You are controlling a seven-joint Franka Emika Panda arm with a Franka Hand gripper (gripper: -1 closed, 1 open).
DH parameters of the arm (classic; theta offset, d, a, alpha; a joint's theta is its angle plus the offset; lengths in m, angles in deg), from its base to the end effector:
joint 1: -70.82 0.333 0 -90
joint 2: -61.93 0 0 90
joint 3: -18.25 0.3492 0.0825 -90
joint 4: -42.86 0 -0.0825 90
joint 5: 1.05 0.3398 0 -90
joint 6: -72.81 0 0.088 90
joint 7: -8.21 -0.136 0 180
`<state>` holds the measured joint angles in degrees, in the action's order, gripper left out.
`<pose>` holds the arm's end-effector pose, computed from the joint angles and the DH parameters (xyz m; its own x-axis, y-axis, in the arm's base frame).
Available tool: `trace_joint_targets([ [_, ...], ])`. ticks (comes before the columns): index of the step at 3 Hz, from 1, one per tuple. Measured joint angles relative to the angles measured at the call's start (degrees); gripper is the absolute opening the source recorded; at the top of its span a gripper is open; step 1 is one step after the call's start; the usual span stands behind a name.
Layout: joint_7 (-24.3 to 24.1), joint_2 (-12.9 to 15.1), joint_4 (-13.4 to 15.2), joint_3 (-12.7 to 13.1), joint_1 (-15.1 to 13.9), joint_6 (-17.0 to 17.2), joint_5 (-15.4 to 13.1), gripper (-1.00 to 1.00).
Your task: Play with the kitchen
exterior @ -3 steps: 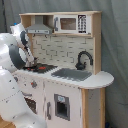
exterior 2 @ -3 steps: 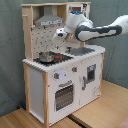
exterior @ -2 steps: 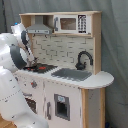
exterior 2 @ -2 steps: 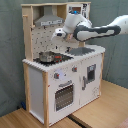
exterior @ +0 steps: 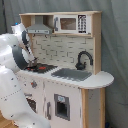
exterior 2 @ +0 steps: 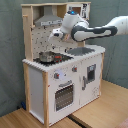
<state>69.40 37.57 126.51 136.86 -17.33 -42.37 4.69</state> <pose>0.4714 0.4300 0.5836 -0.0876 0.9930 -0.0795 0.9048 0.1127 0.4106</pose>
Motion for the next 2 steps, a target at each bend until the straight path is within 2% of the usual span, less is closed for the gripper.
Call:
trace_joint_targets([
  [2,-0.1,-2.4,-4.7,7.5,-7.5,0.4,0.2,1.00],
])
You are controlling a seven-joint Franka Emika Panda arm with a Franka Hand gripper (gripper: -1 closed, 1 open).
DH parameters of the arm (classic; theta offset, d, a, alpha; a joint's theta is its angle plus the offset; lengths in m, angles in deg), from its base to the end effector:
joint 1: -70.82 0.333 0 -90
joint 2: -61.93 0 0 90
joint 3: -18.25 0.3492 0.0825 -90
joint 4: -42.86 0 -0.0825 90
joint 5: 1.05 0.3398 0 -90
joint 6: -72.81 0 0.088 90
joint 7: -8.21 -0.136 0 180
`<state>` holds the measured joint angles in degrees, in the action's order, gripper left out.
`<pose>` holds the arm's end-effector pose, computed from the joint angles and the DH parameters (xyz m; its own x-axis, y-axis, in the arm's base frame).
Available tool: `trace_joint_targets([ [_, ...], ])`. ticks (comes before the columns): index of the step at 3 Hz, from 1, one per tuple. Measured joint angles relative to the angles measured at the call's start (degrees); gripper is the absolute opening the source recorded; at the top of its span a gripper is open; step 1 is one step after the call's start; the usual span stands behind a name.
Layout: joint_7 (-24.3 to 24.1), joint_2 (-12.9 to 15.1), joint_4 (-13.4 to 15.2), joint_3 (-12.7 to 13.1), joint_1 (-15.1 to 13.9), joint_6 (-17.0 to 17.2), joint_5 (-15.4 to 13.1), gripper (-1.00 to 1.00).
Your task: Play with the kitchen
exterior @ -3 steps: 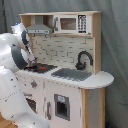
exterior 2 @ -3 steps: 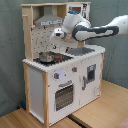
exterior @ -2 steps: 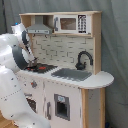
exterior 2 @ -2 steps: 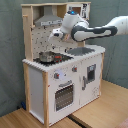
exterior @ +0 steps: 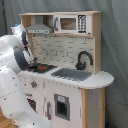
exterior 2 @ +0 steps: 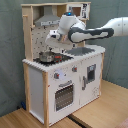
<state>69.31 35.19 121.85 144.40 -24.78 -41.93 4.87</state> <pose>0.4857 0.4479 0.5734 -0.1021 0.9917 -0.0780 0.9041 0.1253 0.4086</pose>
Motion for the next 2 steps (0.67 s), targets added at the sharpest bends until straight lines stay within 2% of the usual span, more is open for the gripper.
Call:
trace_joint_targets([
  [2,-0.2,-3.8,-6.6,7.5,-8.2,2.6,0.5,1.00],
])
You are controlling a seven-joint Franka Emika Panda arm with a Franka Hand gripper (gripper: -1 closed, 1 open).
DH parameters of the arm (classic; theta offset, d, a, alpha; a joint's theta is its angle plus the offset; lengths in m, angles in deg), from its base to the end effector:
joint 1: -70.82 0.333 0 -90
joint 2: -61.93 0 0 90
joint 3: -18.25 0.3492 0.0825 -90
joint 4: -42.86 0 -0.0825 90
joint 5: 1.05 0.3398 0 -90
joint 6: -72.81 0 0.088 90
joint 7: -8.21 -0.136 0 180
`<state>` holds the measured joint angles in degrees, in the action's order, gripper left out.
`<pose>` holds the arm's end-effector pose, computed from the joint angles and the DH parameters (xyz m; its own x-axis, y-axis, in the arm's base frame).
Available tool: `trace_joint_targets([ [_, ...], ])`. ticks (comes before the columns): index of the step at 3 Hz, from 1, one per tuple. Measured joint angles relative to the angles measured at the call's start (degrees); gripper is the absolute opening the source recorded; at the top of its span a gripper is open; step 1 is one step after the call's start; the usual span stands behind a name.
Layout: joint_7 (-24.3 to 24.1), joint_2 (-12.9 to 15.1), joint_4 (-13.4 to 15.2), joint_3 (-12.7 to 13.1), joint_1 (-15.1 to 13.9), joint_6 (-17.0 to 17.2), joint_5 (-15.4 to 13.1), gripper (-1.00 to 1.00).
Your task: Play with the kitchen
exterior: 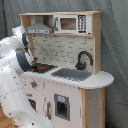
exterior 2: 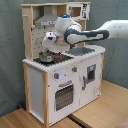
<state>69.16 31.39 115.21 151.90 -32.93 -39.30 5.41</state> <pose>0.5051 0.4637 0.5574 -0.1041 0.9909 -0.0852 0.9142 0.1290 0.3843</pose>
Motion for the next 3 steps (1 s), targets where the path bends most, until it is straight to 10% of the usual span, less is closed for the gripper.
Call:
trace_joint_targets([
  [2,-0.3,-3.1,-4.2,5.7,-5.9,5.2,2.3,1.00],
  [3,-0.3,-3.1,-4.2,5.7,-5.9,5.3,2.4,-1.00],
])
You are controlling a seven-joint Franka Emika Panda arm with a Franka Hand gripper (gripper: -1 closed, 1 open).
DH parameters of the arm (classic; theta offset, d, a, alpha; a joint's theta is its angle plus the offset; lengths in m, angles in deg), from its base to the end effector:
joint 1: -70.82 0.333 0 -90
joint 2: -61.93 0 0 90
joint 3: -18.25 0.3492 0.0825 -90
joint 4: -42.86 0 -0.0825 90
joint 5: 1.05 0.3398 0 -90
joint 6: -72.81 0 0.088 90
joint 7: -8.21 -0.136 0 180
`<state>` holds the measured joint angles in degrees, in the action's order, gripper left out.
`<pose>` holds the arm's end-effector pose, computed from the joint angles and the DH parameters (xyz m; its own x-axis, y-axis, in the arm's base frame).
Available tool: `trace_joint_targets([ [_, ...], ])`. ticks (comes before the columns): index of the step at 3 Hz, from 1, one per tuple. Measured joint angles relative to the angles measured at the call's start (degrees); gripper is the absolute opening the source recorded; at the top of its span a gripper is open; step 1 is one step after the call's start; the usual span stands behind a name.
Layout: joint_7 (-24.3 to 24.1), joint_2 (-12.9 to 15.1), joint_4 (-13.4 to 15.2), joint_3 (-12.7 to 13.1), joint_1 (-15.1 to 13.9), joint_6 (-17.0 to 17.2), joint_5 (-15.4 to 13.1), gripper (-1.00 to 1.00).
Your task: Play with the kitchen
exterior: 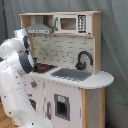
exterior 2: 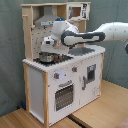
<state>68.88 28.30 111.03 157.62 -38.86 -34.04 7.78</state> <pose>0.5150 0.4697 0.5265 -0.0915 0.9921 -0.0859 0.9524 0.1124 0.2835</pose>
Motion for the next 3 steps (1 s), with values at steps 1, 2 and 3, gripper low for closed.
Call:
trace_joint_targets([
  [1,-1.8,0.5,-1.3,-0.3,-0.3,5.3,0.8,-1.00],
  [2,-4.4,2.7,-1.3,-0.3,-0.3,10.5,0.4,-1.00],
  [3,-7.1,4.7,-1.3,-0.3,-0.1,15.3,-0.7,-1.00],
])
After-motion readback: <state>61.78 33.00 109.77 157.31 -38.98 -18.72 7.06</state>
